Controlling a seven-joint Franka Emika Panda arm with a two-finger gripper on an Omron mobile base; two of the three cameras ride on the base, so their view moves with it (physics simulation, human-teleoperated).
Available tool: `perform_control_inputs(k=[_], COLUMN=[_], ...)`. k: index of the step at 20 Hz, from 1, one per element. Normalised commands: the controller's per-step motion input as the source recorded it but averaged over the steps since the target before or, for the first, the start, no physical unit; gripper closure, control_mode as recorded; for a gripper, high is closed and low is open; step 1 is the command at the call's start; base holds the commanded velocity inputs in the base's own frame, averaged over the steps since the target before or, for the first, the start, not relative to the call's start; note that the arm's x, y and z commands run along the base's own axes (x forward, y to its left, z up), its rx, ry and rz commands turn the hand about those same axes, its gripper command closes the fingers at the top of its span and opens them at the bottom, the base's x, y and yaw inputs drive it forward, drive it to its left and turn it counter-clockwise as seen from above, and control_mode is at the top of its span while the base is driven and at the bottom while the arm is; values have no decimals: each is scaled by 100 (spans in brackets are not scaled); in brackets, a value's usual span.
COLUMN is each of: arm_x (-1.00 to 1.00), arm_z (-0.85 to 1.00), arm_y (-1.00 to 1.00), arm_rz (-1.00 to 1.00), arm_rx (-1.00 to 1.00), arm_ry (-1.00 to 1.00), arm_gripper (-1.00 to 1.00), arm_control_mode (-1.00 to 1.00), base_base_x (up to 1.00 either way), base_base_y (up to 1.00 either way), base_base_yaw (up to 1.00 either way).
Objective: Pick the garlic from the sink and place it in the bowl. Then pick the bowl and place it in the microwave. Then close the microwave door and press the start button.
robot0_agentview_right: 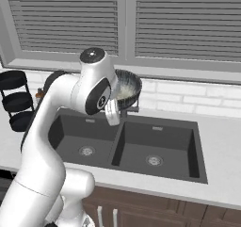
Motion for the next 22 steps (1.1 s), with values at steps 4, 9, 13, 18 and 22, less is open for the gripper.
perform_control_inputs(k=[4,9,13,18,22], arm_x=[-16,-14,-2,0,0], arm_z=[12,20,14,0,0], arm_y=[23,6,9,0,0], arm_rz=[-5,-7,-9,0,0], arm_rx=[0,0,0,0,0], arm_ry=[-10,-6,-1,0,0], arm_gripper=[100,100,100,100,100], arm_control_mode=[-100,-100,-100,100,100], base_base_x=[0,0,0,-26,-18], base_base_y=[0,0,0,7,-29], base_base_yaw=[0,0,0,-9,-18])
